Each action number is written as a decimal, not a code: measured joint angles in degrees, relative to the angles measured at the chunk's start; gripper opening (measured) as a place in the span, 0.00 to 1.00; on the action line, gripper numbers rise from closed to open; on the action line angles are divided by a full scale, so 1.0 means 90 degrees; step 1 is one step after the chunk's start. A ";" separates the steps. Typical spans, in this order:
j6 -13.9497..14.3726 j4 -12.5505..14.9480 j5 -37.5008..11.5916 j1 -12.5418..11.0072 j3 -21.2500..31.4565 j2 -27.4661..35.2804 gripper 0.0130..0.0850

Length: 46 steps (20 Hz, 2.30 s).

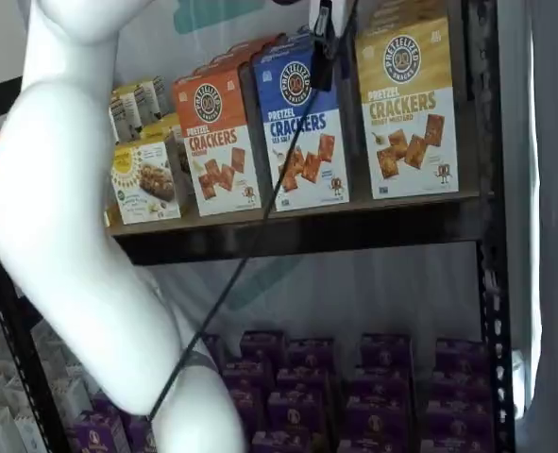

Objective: Retrieve the yellow and white box located on the top shelf, the sixth one from the left

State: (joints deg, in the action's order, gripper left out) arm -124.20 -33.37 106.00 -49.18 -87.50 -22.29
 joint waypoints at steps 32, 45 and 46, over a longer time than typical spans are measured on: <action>0.0069 0.1437 -0.1585 0.1173 -0.1296 0.1406 1.00; 0.0162 0.2100 -0.1700 0.1518 -0.1275 0.1517 1.00; 0.0177 0.2144 -0.1656 0.1537 -0.1281 0.1522 1.00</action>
State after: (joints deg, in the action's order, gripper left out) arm -122.60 -14.07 91.10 -35.35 -99.03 -8.59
